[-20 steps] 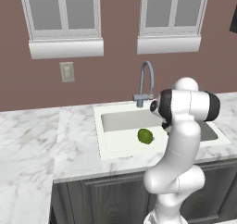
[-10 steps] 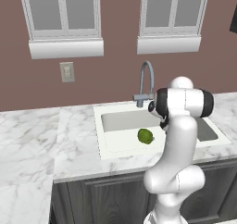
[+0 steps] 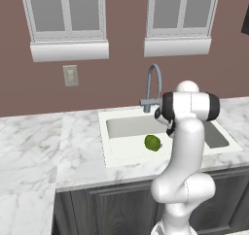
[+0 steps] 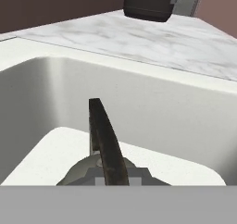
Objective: Open the cabinet, pick the kettle from the cabinet, and place it in the sink.
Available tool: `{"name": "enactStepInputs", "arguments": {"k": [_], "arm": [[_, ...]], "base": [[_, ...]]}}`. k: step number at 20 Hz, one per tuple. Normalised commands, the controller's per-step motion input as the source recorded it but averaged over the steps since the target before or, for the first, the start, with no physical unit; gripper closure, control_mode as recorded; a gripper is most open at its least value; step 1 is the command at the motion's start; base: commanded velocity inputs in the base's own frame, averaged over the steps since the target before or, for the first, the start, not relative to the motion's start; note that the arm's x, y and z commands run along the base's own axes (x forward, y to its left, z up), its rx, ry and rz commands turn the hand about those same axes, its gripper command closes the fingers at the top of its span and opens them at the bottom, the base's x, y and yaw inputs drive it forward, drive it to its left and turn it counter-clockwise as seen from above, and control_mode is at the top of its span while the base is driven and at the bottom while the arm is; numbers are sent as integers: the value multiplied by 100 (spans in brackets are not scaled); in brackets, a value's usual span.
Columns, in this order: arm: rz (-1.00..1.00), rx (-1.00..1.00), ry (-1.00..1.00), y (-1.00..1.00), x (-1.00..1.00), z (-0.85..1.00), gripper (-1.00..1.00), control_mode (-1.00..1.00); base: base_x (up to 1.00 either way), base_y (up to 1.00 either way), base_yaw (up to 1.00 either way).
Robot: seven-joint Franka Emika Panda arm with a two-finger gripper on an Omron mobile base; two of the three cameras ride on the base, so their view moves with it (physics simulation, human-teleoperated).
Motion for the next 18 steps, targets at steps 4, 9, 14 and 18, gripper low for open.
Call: {"name": "enactStepInputs", "arguments": {"k": [4,9,14,18], "arm": [[-2,0,0,-5,12,-13,100,-100],[-2,0,0,-9,15,-11,100,-100],[-2,0,0,-9,17,-13,100,-100],[-2,0,0,-7,19,-14,100,-100]], "base": [[0,0,0],[0,0,0],[0,0,0],[0,0,0]]}}
